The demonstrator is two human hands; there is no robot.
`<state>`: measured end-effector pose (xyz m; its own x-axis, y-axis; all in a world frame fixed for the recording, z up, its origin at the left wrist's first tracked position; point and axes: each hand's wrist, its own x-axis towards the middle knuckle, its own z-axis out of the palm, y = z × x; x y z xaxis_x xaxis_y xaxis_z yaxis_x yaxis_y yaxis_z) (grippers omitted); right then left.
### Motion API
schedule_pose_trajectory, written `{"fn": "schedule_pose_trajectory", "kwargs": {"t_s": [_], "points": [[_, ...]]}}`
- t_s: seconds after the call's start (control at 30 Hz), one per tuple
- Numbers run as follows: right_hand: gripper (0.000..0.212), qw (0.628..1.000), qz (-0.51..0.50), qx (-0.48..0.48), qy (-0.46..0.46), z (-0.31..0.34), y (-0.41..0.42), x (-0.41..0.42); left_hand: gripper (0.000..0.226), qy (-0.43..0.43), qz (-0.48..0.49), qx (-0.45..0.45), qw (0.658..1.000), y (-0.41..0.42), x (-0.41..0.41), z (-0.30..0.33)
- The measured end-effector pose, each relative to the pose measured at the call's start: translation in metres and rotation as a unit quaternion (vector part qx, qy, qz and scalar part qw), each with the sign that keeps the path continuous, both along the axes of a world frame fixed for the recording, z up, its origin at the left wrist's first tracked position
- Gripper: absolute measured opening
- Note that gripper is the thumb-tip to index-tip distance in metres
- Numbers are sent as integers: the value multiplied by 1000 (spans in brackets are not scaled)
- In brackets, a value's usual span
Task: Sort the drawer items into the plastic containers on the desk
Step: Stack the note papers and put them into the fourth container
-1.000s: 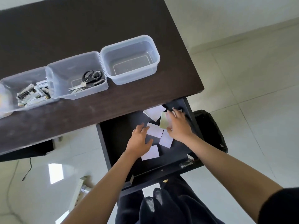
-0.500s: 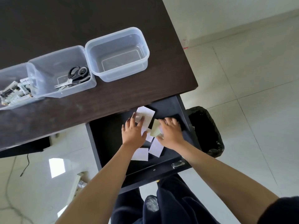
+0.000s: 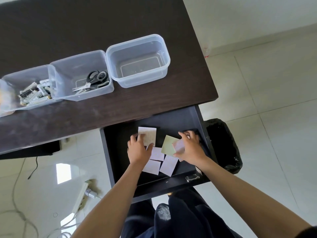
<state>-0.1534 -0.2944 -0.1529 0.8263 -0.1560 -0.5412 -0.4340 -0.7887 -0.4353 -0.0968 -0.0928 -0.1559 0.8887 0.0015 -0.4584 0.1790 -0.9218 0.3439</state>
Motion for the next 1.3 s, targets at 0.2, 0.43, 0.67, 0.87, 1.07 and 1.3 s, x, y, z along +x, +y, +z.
{"fn": "schedule_pose_trajectory", "kwargs": {"t_s": [0.2,0.43,0.67,0.87,1.07,1.3], "points": [[99,999,-35,-10,-2,-1,2,3,85,32,161,-38,986,-13,23,-2],[55,997,20,-56,-50,4,-3,11,64,38,187,-68,979,-13,28,3],[15,997,1,78,-27,24,-12,12,30,24,206,-219,953,-13,17,28],[16,959,-161,199,-123,62,-4,19,24,-18,168,-290,942,1,14,55],[17,921,-206,263,-202,98,19,33,27,11,138,-408,903,5,8,91],[19,891,-280,227,-276,109,39,41,29,61,204,-522,826,-2,-4,117]]}}
